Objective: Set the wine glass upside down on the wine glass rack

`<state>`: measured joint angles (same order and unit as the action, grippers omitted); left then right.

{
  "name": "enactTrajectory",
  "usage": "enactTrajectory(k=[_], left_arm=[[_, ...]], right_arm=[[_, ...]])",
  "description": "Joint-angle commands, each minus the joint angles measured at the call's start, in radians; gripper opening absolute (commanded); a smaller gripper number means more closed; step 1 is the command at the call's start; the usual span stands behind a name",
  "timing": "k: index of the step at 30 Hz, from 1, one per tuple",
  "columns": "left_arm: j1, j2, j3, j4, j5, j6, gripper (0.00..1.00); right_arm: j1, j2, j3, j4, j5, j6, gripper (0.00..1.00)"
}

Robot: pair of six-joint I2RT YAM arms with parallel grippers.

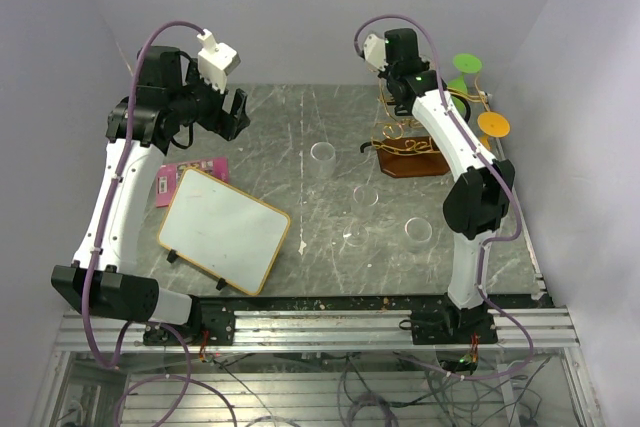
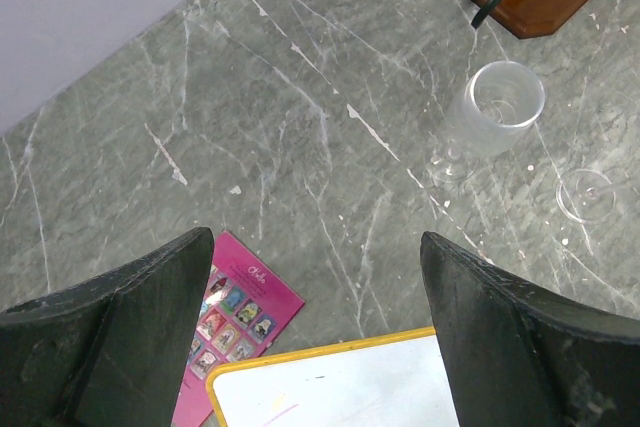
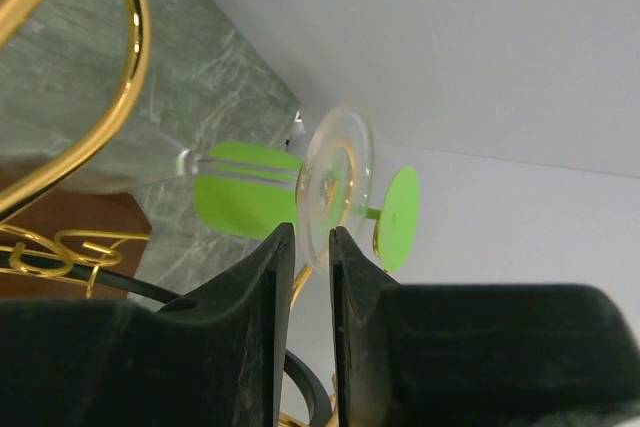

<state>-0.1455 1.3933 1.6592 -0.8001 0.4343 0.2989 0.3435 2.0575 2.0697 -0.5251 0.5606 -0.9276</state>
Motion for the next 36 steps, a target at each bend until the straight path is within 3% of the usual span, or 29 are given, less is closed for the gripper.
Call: enactTrajectory(k=[1,13,22,29,36], left_arm=[[0.011,-0.025,-0.009,0.025,0.031,-0.003,0.95],[0.015,-0.034,-0.021,0.033,0.03,0.001,0.95],[0.015,-0.018,-0.069,0.089,0.031,-0.031,0.95],[0.012,0.006,-0.155,0.195,0.108,-0.13,0.93],[-0.124,0.096,-0.108,0.201,0.034,-0.139,0.93]], right_arm=[[0.005,-0.032,0.006,-0.049,-0.033,0.044,0.21],[0.017,-0.029,0.043,-0.068,-0.072,0.085,0.29],[0.041,-0.054,0.123,-0.137,-0.203,0.174,0.31],[0.048,-0.106,0.138,-0.161,-0.326,0.255,0.32],[0.048,-0.182,0.112,-0.165,-0.389,0.323,0.32]])
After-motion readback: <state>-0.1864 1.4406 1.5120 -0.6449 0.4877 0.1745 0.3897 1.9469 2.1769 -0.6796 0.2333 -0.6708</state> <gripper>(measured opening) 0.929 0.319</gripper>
